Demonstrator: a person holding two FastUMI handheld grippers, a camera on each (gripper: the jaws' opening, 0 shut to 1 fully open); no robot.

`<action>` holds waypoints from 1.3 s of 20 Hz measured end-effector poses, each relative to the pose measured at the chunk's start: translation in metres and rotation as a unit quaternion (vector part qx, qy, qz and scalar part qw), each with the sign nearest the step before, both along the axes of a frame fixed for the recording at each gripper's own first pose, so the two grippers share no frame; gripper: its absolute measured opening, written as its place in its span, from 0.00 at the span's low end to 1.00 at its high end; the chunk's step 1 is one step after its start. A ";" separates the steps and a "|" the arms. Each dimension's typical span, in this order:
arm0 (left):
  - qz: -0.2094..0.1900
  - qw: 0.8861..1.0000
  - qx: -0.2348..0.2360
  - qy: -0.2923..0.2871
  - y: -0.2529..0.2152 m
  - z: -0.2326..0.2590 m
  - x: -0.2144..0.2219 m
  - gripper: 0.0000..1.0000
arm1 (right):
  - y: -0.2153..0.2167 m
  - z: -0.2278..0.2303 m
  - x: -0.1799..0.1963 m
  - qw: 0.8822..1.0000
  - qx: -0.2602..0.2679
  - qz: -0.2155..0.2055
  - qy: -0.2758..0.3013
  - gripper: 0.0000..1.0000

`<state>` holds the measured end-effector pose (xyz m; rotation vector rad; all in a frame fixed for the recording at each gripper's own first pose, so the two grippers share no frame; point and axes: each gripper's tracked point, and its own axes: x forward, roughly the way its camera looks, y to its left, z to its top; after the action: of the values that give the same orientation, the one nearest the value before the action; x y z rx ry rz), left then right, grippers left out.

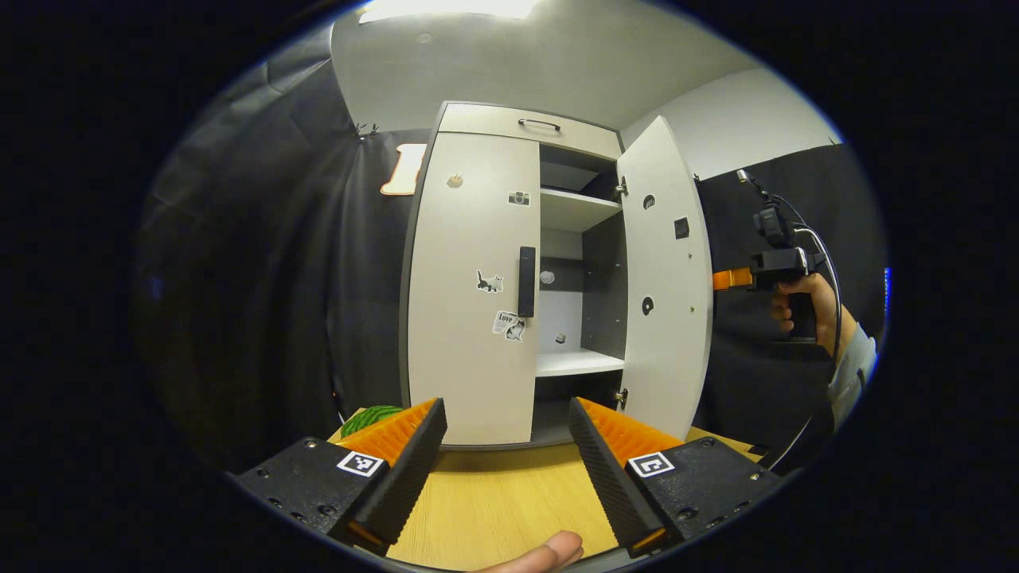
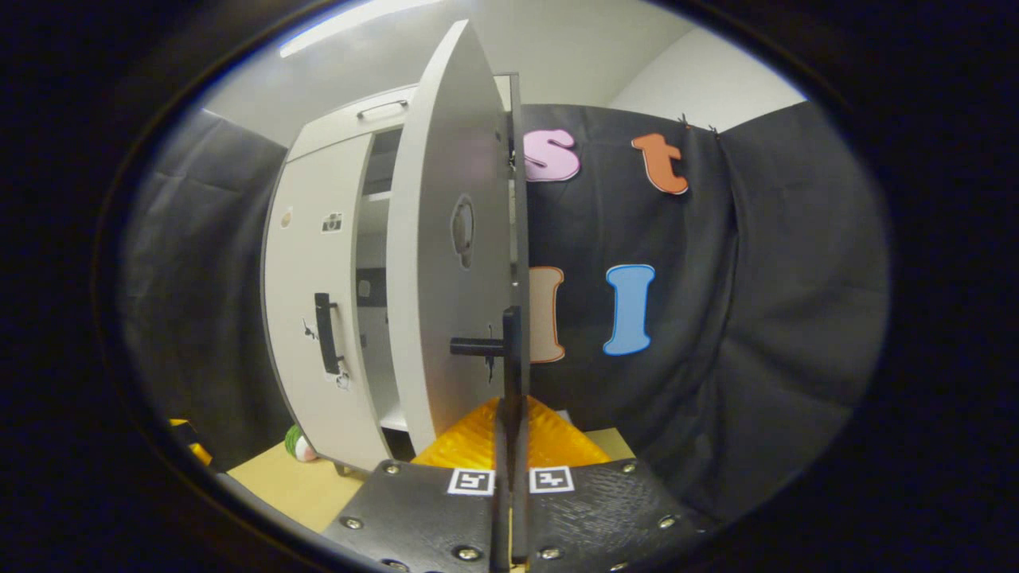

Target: Open the right door of the double-door shoe cabinet with the right hand, and open the left door with the left hand.

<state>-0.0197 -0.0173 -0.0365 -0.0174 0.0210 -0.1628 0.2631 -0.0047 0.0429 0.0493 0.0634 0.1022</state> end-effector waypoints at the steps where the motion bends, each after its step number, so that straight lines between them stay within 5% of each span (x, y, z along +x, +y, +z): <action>1: 0.003 1.000 0.000 0.002 0.002 -0.002 0.001 0.96 | -0.012 0.005 0.003 1.000 0.012 -0.009 -0.011 0.02; 5: 0.015 1.000 0.000 0.011 0.008 -0.005 0.005 0.96 | -0.016 0.015 -0.006 0.997 0.063 0.042 -0.020 0.01; 9: 0.006 1.000 -0.006 0.025 0.005 -0.013 0.007 0.96 | -0.030 0.010 -0.015 0.999 0.024 0.014 -0.033 0.05; 10: 0.003 1.000 -0.005 0.029 0.003 -0.016 0.007 0.96 | -0.031 0.005 -0.013 0.999 0.013 0.006 -0.032 0.31; 11: 0.002 0.999 -0.005 0.032 0.003 -0.018 0.007 0.96 | -0.032 0.003 -0.021 1.000 0.010 0.002 -0.029 0.37; 14: 0.007 1.000 -0.001 0.028 0.006 -0.014 0.008 0.96 | -0.044 -0.002 -0.029 0.999 -0.002 -0.032 -0.038 0.83; 16: 0.017 1.000 -0.002 0.020 0.007 -0.010 0.012 0.96 | -0.045 -0.011 -0.044 0.998 0.000 -0.038 -0.042 0.98; 19: 0.044 0.999 -0.002 0.007 0.023 0.002 0.029 0.96 | -0.046 -0.037 -0.078 0.997 0.003 -0.062 -0.038 0.98; 26: 0.030 0.999 -0.009 -0.010 0.007 0.031 0.076 0.96 | -0.008 -0.095 -0.149 0.998 0.043 -0.048 -0.020 0.98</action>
<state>0.0567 -0.0102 -0.0059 -0.0349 -0.0001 -0.1031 0.1145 -0.0123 -0.0516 0.1369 0.0167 0.0095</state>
